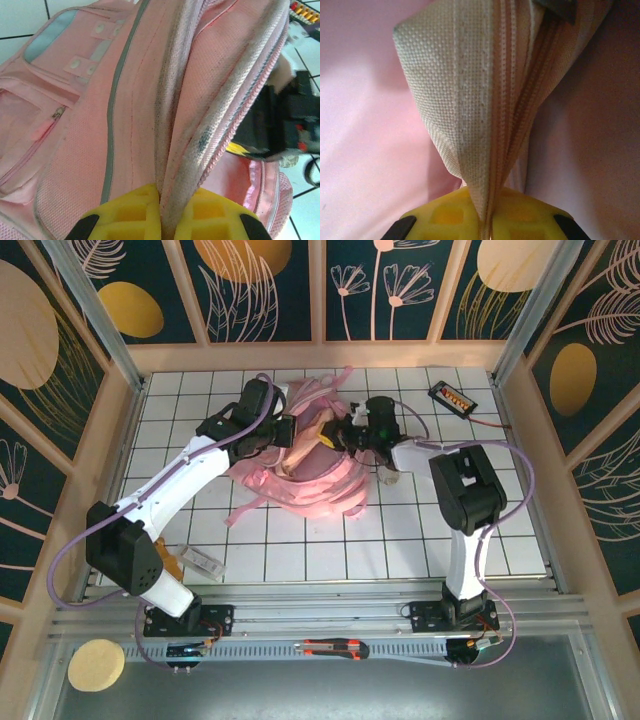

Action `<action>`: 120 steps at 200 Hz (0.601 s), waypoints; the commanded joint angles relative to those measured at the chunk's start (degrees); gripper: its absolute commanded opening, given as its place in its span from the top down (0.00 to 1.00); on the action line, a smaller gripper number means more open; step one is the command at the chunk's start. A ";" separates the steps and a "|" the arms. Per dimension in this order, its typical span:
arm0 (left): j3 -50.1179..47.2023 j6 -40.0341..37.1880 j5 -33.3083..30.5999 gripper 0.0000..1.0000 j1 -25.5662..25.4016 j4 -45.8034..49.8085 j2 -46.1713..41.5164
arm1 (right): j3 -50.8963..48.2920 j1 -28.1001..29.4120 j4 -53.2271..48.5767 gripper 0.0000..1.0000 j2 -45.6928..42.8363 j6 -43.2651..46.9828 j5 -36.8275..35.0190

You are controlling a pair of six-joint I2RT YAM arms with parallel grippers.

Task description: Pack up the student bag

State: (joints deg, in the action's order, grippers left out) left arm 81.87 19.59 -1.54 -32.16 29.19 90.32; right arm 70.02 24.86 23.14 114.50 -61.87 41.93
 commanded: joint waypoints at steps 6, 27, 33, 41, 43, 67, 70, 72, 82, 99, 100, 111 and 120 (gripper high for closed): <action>2.25 -1.66 7.12 1.00 -0.26 -11.42 -0.15 | 6.89 1.44 -11.21 0.90 6.66 5.11 -2.35; 2.11 -2.21 9.05 1.00 -0.27 -12.04 0.25 | 10.91 2.23 -7.92 0.90 10.13 3.67 -2.78; 2.16 -2.29 9.59 1.00 -0.27 -12.14 0.37 | 11.98 2.51 -7.79 0.90 11.17 3.35 -2.98; 2.24 -2.50 10.25 1.00 -0.27 -12.17 0.63 | 13.86 2.71 -8.25 0.89 12.87 3.22 -2.93; 2.29 -2.51 10.31 1.00 -0.22 -12.15 0.71 | 14.43 2.85 -8.37 0.89 13.38 3.21 -2.79; 2.09 -2.81 10.16 1.00 -0.26 -12.18 0.78 | 18.58 3.30 -13.56 0.71 15.48 4.53 -3.18; 2.04 -2.84 10.02 1.00 -0.27 -12.14 0.74 | 18.74 3.22 -14.64 0.67 15.30 4.82 -3.36; 2.06 -2.90 9.92 1.00 -0.25 -12.14 0.73 | 18.86 3.19 -15.23 0.64 15.12 5.07 -3.53; 1.91 -3.07 9.40 1.00 -0.22 -12.05 0.64 | 18.56 2.96 -17.65 0.55 13.49 6.52 -4.32; 1.42 -2.84 8.04 1.00 -0.16 -12.14 0.49 | 17.47 2.27 -22.40 0.48 10.15 9.52 -5.85; 1.44 -2.78 8.00 1.00 -0.17 -12.14 0.48 | 17.45 2.24 -22.68 0.48 9.96 9.72 -5.92; 0.96 -2.53 7.24 1.00 -0.09 -12.39 0.47 | 16.75 1.62 -25.35 0.45 7.84 11.66 -6.45; 0.64 -2.00 6.37 1.00 0.01 -12.57 0.46 | 16.15 1.14 -27.14 0.41 6.07 13.03 -7.02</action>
State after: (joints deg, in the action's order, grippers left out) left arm 81.84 17.65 4.01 -32.14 26.76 92.31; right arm 87.83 26.96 7.46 125.78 -54.41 37.45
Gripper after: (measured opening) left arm 0.074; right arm 0.553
